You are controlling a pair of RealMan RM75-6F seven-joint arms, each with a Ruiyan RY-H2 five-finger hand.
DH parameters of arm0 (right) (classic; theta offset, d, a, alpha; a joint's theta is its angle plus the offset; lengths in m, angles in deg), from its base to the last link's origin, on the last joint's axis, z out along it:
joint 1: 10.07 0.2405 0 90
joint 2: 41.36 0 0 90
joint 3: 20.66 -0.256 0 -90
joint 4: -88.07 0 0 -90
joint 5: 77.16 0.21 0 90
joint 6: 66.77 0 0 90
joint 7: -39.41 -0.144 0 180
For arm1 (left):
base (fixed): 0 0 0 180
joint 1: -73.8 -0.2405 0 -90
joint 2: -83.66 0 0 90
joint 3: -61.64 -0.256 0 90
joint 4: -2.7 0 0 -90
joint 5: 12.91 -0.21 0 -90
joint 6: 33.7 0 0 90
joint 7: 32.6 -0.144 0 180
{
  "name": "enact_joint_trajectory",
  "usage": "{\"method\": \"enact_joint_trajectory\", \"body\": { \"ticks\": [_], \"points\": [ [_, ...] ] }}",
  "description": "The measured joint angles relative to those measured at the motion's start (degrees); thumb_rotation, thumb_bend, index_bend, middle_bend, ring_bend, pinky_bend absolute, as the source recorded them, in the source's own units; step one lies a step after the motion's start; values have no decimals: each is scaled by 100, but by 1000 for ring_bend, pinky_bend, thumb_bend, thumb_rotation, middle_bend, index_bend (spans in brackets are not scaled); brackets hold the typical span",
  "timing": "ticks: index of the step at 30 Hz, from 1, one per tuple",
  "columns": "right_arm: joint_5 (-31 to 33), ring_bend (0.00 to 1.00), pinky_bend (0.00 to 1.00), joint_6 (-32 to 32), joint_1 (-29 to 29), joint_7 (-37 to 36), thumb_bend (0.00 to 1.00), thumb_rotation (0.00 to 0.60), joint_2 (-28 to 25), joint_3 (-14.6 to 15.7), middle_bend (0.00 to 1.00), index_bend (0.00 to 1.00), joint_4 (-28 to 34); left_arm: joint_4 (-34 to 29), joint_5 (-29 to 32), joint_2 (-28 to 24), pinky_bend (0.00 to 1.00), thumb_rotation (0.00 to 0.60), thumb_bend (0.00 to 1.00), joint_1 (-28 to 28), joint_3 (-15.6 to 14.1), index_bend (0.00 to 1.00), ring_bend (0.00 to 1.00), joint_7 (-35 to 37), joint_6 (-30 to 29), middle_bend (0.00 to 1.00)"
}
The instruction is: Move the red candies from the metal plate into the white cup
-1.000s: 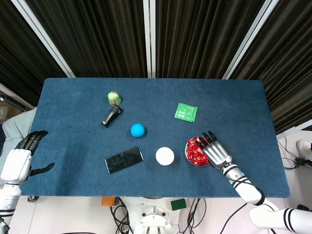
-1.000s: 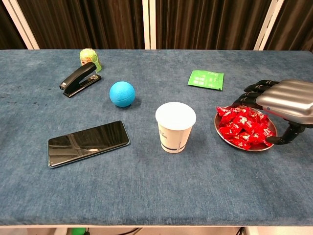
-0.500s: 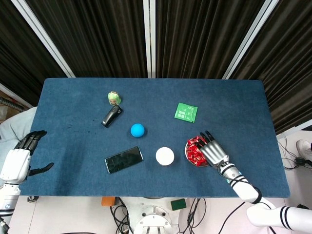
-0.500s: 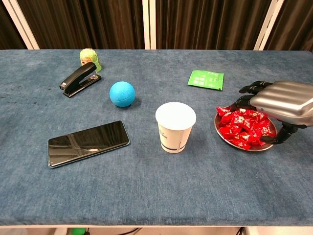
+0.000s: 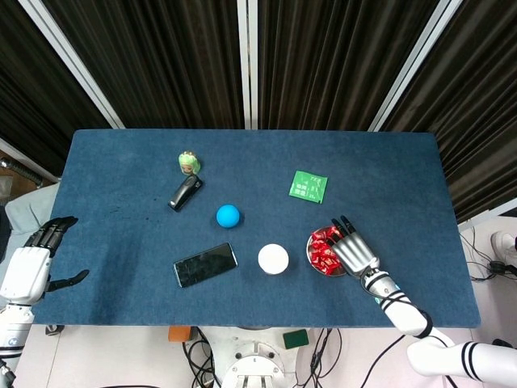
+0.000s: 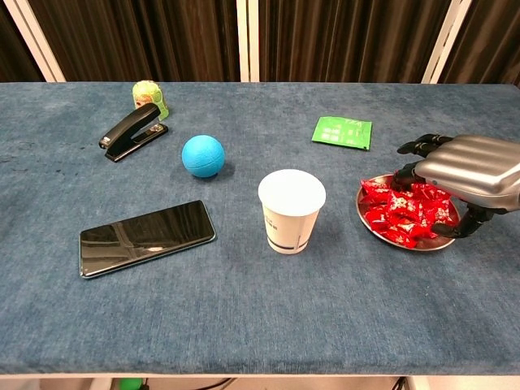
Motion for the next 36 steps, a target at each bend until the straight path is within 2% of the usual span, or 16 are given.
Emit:
{"method": "enact_joint_trajectory", "body": {
  "ticks": [11,25,36],
  "points": [
    [-38,0,0,-28,4,-32,323,600,137,15,420,425,-169,4,17,-13,230,600,43,-4,4,144,111,2,25,129],
    [-82,25,0,-24,18,-103,429,600,222,10,524,556,-294,-32,23,-36,231,600,44,1,11,147,111,-33,54,129],
    [-160,45,0,-65,17,-203,453,600,213,-4,562,649,-330,-22,43,-24,230,600,43,-3,14,151,111,-24,74,129]
  ]
}}
